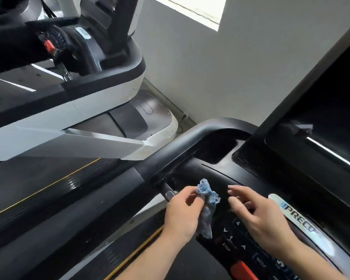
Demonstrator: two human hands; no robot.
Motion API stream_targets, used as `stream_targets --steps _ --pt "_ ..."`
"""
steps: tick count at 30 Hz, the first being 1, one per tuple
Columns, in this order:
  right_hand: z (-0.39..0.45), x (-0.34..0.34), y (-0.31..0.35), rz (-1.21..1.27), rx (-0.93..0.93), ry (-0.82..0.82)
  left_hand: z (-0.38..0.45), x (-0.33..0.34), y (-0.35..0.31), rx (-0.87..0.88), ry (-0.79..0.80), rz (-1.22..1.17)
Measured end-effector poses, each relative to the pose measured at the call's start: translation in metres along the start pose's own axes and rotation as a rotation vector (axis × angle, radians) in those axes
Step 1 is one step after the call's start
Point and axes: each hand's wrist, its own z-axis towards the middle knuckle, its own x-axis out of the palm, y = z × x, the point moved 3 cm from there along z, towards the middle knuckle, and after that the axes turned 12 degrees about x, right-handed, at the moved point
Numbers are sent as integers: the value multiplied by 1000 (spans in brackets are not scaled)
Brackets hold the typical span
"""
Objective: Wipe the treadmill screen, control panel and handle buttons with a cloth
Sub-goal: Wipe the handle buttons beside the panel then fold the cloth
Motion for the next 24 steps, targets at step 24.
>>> stream_targets --steps 24 --pt "103 112 77 332 346 407 34 -108 60 -150 -86 -245"
